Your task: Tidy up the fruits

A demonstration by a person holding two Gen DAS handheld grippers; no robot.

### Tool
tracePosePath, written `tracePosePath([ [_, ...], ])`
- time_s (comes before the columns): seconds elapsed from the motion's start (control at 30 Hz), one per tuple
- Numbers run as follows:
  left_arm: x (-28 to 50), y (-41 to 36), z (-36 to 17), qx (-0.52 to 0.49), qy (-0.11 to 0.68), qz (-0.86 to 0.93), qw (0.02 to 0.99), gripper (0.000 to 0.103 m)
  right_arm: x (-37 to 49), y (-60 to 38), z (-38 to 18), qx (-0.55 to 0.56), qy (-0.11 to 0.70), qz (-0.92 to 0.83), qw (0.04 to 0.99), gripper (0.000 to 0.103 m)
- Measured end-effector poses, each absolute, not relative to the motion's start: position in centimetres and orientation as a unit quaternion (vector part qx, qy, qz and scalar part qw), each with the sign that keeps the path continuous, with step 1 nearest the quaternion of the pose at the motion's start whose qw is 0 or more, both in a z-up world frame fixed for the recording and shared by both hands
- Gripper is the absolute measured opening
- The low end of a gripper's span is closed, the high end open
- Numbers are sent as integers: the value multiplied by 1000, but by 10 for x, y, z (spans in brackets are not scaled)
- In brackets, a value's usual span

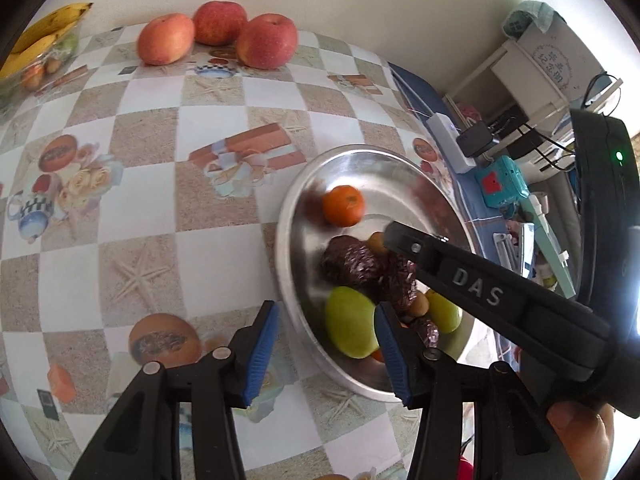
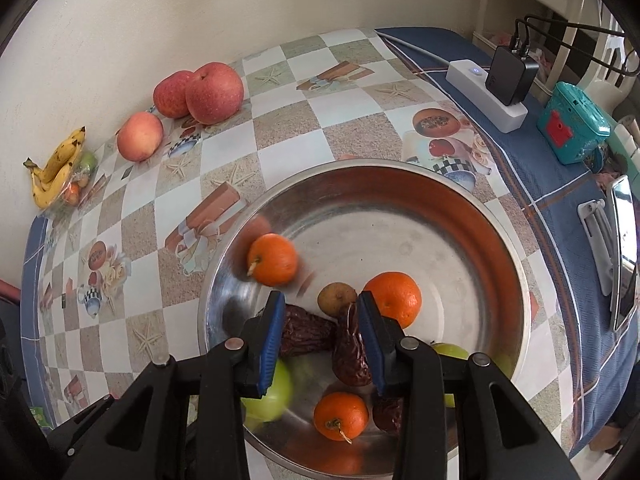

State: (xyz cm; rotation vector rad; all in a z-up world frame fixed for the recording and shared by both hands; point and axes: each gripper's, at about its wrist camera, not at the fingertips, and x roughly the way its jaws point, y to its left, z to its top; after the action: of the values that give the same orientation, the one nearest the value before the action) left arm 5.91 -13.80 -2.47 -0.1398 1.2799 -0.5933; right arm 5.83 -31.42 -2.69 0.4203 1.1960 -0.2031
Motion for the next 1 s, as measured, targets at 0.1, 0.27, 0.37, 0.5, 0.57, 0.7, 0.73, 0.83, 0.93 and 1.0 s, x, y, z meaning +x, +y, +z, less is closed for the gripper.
tracePosePath([
  [0.1, 58, -121, -28, -59, 593, -228, 770, 66, 52, -312, -26, 192, 558, -96, 802, 41],
  [0.27, 52, -83, -35, -30, 596, -124, 793, 100, 38, -301, -22, 181, 558, -90, 805, 70],
  [0.37, 46, -64, -34, -1, 583, -71, 809, 103, 31, -290, -22, 177, 560, -76, 806, 86],
  [0.5, 38, -37, -32, 2, 577, -33, 816, 103, 20, -276, -21, 157, 570, -78, 803, 87],
  [0.57, 33, -25, -31, 1, 578, -23, 816, 103, 14, -271, -21, 153, 574, -78, 801, 87],
  [0.7, 22, -14, -24, -4, 573, -15, 819, 103, 2, -261, -19, 145, 578, -72, 799, 87],
  [0.73, 20, -14, -23, -4, 573, -15, 820, 103, 0, -259, -18, 142, 579, -71, 800, 87],
  [0.83, 16, -16, -18, 3, 575, -7, 818, 103, -7, -252, -14, 132, 577, -66, 803, 87],
  [0.93, 13, -17, -14, 15, 575, 2, 818, 103, -11, -247, -10, 123, 574, -62, 807, 87],
  [1.0, 12, -18, -12, 25, 574, 13, 819, 103, -13, -245, -9, 119, 573, -61, 809, 87],
])
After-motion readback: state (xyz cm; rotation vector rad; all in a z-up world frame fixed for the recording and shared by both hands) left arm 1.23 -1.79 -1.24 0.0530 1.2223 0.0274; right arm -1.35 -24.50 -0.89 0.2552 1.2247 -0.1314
